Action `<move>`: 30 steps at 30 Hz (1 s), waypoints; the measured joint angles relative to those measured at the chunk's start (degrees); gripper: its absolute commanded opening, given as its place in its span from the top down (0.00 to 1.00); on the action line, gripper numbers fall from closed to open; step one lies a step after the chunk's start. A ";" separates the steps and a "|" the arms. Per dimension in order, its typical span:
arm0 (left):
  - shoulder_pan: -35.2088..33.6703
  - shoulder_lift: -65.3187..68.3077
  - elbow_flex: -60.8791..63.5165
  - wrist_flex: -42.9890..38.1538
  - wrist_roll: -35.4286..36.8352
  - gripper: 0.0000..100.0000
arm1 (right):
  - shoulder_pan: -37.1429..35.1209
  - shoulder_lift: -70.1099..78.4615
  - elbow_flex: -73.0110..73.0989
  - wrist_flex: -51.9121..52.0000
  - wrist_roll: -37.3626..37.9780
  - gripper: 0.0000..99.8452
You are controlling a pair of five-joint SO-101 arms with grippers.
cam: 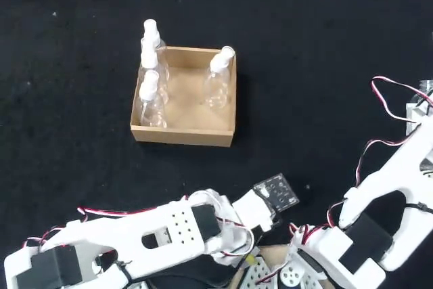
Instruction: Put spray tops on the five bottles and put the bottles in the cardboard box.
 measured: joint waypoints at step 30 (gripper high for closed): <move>-10.20 10.37 -7.47 7.56 -5.27 0.70 | 0.09 0.00 0.00 0.00 0.00 0.99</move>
